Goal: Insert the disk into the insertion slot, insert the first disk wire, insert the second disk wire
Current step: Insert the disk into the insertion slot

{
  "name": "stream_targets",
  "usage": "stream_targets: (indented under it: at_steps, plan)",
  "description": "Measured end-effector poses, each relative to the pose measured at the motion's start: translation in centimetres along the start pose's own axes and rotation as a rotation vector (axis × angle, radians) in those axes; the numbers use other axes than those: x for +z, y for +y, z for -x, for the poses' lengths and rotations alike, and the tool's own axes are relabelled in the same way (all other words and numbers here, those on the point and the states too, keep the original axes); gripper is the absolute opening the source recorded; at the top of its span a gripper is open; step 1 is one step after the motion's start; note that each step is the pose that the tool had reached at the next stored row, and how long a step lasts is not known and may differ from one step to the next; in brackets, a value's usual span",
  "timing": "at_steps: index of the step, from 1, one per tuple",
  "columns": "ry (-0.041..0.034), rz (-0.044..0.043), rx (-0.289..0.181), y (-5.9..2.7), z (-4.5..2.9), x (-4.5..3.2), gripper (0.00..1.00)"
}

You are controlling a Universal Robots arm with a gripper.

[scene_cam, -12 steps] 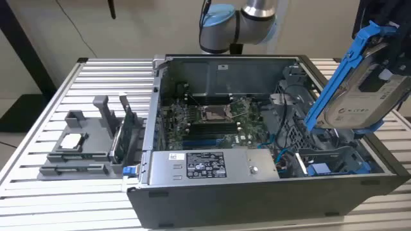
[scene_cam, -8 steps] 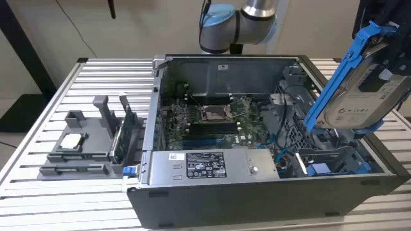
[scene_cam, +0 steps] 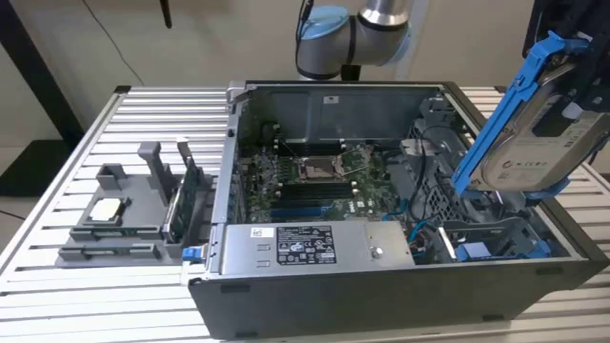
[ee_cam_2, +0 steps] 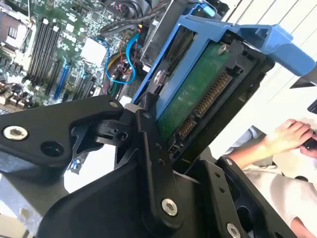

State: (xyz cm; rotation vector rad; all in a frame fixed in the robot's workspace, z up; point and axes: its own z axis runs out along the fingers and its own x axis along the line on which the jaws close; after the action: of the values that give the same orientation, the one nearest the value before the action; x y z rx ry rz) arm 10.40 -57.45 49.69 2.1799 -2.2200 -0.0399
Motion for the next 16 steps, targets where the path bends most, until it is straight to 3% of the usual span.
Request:
stream_targets:
  at_steps: [7, 16]
  plan:
    - [-0.0017, -0.0026, 0.001, -0.11, 0.01, 0.97, 0.33]
    - [-0.0023, -0.0026, 0.001, -1.04, 0.00, 2.32, 0.33]
